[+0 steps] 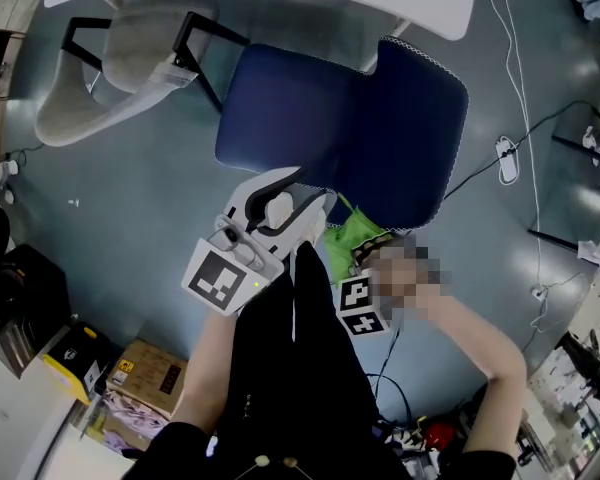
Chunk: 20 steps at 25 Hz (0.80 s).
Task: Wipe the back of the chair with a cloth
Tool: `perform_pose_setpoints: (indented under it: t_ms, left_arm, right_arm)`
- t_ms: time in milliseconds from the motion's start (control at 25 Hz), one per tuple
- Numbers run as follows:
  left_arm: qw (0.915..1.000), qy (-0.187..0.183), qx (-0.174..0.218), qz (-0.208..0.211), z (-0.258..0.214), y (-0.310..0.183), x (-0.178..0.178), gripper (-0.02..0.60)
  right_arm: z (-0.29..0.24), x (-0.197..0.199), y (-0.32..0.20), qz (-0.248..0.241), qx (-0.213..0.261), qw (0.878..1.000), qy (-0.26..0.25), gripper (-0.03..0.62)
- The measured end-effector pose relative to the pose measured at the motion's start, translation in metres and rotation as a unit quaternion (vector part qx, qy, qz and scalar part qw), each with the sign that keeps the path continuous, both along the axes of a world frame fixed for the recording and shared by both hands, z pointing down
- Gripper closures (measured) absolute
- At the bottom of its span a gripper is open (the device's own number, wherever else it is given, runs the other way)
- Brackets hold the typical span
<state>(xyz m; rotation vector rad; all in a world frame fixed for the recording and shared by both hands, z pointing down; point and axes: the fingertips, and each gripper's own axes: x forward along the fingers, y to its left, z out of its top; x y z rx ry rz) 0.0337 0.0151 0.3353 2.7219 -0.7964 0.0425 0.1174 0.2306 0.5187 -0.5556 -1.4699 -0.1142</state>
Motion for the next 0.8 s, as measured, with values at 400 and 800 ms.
perform_pose_setpoints:
  t_ms: [400,800]
  left_arm:
    - [1.0000,-0.004,-0.001,0.002,0.004,0.003,0.000,0.451]
    - [0.9999,-0.005,-0.007,-0.011,0.003,-0.006,-0.011,0.451]
  right_arm:
    - [-0.010,-0.018,-0.040,0.053,0.032,0.997,-0.038,0.576]
    - [-0.029,-0.029,-0.112,0.110,0.114,0.984,-0.084,0.576]
